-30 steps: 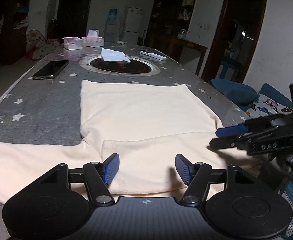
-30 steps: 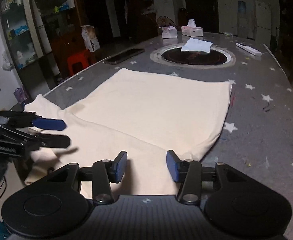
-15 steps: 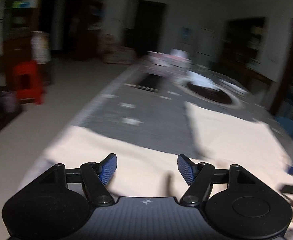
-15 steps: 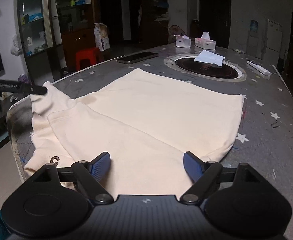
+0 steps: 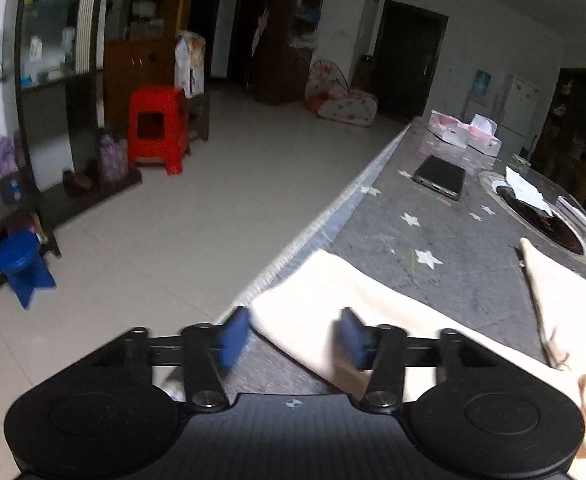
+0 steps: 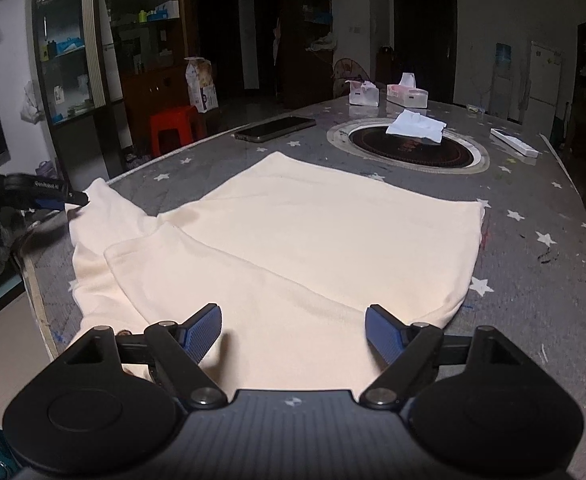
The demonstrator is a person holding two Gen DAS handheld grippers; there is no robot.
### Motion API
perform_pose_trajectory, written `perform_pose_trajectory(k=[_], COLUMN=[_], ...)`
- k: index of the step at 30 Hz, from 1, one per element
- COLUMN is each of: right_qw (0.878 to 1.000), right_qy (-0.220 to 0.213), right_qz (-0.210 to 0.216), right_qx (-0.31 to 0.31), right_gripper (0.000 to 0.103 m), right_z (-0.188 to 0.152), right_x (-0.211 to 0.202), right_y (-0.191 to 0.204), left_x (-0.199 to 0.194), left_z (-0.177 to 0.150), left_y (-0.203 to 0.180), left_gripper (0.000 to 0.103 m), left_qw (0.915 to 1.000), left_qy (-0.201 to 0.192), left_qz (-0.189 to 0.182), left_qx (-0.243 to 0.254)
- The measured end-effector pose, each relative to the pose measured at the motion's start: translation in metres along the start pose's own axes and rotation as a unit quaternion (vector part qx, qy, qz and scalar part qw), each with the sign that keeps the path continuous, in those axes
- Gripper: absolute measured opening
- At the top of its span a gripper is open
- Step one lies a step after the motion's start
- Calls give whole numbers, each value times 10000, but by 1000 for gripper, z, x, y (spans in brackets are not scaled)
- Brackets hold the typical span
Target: Fold clothes
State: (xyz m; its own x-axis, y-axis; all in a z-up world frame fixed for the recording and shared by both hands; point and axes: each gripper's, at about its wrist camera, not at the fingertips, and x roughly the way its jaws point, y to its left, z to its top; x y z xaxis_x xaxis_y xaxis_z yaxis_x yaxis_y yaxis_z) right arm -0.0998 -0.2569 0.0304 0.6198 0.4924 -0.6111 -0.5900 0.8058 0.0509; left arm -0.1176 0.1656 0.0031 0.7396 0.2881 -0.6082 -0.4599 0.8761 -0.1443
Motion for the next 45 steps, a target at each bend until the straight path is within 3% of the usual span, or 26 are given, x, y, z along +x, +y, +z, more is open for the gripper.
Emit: perform_pose_trajectory(k=[1,4,8,13,17,22,25,27,29,32,34,35,40,45], right_qw=[10000,10000,9999,9996,9990,9981,9974,9968,9965,9968,9971,9973,9983,9992], right_qy=[-19,-56,-86,-145,-213,-261,-302,-320,-313,-291,-286,-279,-178,-65], right_qz=[-1,8,22,14,-43,-161,-247,-303,-324,-293,-238,-201,-14,87], right_qx=[4,32,83,229,400,538,599,663,706,689,659,649,551,395], right_gripper=[81,81,81,81,81,81,81,81,81,81,82,82,84,90], right_z=[1,1,2,3,1,-1,-3,-4,-5,-5,-5,-4,-1,-1], right_x=[-1,-2,-3,-6,-12,-19,-24,-27,-29,-28,-26,-24,-9,1], right_y=[0,0,-1,-6,-14,-23,-28,-33,-36,-36,-35,-33,-22,-10], left_x=[1,-3,-20,-43,-62,-81,-87,-88,-85,-77,-69,-66,-49,-33], left_z=[0,3,8,15,15,4,-7,-14,-18,-18,-15,-13,-3,3], left_y=[2,6,-1,-34,-76,-129,-153,-163,-166,-152,-136,-125,-79,-39], left_gripper=[29,14,10,10,8,8,8,8,9,17,47,50,56,56], left_qw=[10000,9998,9983,9891,9721,9388,9209,9150,9192,9378,9531,9613,9885,9981], left_qy=[-18,-46,-211,-357,-370,-218,-101,-4,19,23,12,-31,-165,-194], left_qz=[0,-55,-467,-1428,-2292,-3363,-3781,-3895,-3778,-3341,-2934,-2684,-1493,-510], left_qx=[-32,-188,-265,-15,330,713,940,1048,1108,945,739,617,155,-274])
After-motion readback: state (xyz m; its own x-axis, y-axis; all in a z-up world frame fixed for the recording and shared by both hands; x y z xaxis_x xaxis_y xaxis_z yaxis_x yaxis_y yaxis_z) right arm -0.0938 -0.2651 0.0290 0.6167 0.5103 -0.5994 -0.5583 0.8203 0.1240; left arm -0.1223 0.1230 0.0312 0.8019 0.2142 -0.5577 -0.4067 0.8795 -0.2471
